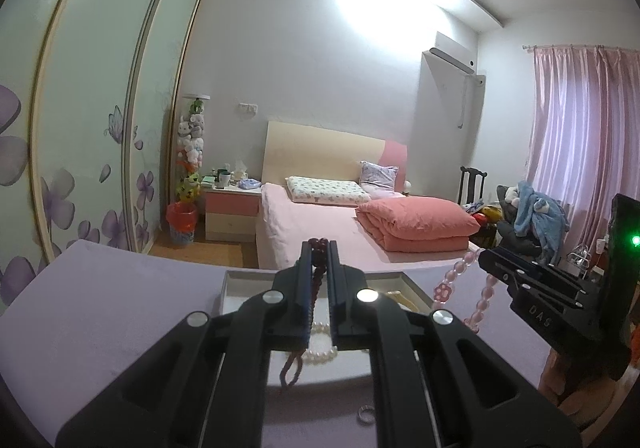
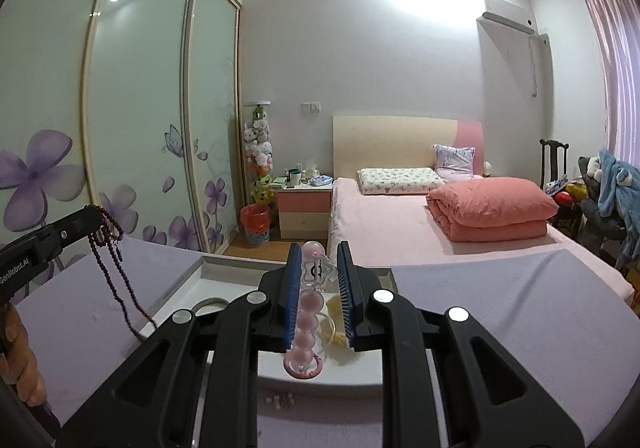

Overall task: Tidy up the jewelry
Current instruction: 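Carry both pieces over the grey tray and open both tools inside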

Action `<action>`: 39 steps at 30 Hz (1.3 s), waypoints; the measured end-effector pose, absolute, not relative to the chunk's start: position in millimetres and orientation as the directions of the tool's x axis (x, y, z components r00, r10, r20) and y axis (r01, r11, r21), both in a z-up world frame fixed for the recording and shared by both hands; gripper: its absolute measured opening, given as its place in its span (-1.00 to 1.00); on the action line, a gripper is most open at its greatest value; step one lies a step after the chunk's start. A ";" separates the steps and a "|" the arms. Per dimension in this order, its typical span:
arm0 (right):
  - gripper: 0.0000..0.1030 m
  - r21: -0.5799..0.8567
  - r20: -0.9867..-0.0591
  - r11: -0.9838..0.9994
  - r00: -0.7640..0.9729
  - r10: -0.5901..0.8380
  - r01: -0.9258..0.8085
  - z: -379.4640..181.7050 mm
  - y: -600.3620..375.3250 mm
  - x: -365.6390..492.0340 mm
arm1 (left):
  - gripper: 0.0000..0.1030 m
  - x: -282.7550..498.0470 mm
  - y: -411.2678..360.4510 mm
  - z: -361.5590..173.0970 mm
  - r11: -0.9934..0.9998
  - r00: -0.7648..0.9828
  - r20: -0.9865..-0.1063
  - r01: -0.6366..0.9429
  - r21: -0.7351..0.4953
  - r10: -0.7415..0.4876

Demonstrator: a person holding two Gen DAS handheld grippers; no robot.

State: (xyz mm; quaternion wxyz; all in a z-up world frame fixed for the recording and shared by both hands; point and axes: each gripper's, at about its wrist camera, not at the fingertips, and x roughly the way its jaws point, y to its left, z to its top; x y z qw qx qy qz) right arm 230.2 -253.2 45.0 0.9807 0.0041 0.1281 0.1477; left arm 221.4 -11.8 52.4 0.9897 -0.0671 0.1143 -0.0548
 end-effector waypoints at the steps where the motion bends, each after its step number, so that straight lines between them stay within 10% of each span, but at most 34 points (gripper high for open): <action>1: -0.63 0.049 -0.256 0.956 0.922 0.290 -0.288 43.2 -251.9 236.1 | -0.85 228.4 -11.8 51.7 0.986 0.968 -0.221 0.089 -0.141 -0.119; 35: -0.31 0.081 -0.406 0.961 0.872 0.273 -0.263 -7.0 -229.9 311.1 | -0.84 343.8 -12.6 -15.2 0.984 0.911 -0.392 0.069 -0.165 -0.130; 39: -0.26 0.079 -0.409 0.961 0.871 0.273 -0.264 -7.8 -229.8 313.2 | -0.53 350.6 -10.2 -18.9 0.985 0.909 -0.401 0.046 -0.168 -0.111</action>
